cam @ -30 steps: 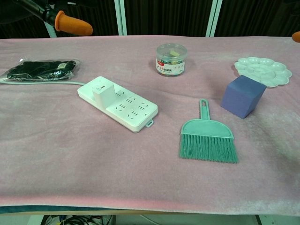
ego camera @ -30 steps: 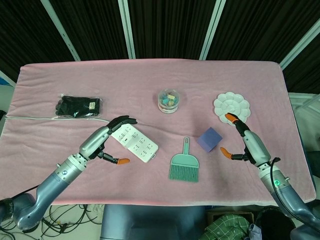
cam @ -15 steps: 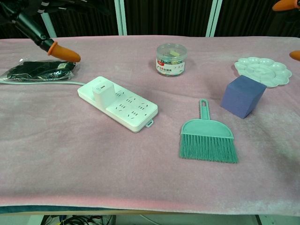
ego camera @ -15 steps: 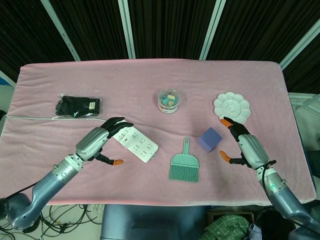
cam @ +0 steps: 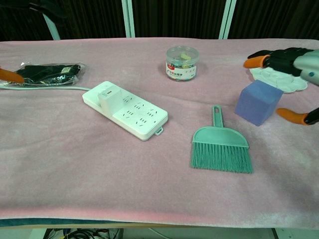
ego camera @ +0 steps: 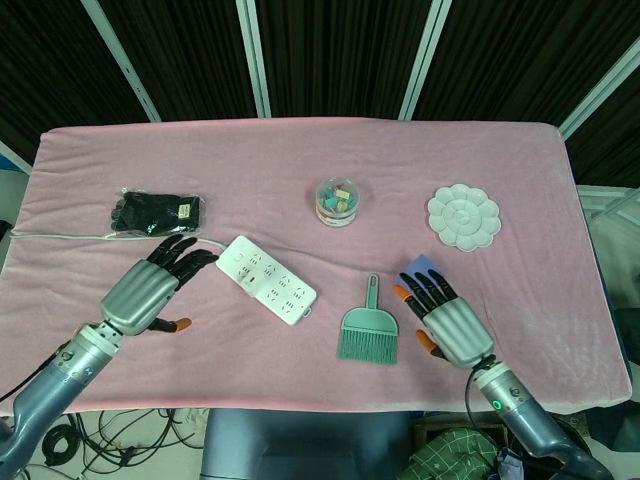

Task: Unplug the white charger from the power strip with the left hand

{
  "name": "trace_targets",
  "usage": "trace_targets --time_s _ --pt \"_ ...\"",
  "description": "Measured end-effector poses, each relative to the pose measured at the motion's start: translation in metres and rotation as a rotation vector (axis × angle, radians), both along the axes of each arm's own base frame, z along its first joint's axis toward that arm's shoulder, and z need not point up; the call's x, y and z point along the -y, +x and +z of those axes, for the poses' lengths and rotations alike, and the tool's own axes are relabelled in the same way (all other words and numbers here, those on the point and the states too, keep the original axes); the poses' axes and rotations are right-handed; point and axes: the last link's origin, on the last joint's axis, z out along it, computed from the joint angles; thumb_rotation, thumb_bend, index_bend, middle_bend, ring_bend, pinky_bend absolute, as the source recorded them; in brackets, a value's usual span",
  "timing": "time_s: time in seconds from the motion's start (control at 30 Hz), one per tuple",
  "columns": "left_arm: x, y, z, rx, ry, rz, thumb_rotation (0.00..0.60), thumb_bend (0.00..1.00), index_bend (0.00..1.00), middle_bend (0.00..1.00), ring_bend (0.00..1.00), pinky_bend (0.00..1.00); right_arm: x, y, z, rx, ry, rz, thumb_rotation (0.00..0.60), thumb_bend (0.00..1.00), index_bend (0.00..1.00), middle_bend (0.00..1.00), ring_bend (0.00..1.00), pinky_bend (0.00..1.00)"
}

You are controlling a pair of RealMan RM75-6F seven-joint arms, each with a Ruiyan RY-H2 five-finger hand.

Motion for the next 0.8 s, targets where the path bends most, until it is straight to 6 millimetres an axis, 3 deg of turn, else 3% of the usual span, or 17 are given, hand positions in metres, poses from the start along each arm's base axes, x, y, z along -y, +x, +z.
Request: trace_targets --time_s 0.3,0.6,0.8 --pt "0.000 -0.034 -0.006 0.048 0.025 0.018 0.600 0.13 0.11 0.12 0.00 0.00 0.005 0.033 -0.060 -0.019 0.045 0.080 0.600 0.41 0.00 0.02 0.05 0.05" --pt "0.000 -0.045 -0.031 -0.041 0.013 -0.009 0.600 0.13 0.11 0.12 0.00 0.00 0.030 0.070 -0.109 -0.033 0.092 0.089 0.600 0.45 0.00 0.02 0.05 0.05" --pt "-0.004 -0.045 -0.049 -0.046 -0.005 -0.010 0.600 0.13 0.11 0.12 0.00 0.00 0.036 0.087 -0.127 -0.023 0.116 0.082 0.600 0.48 0.00 0.02 0.05 0.05"
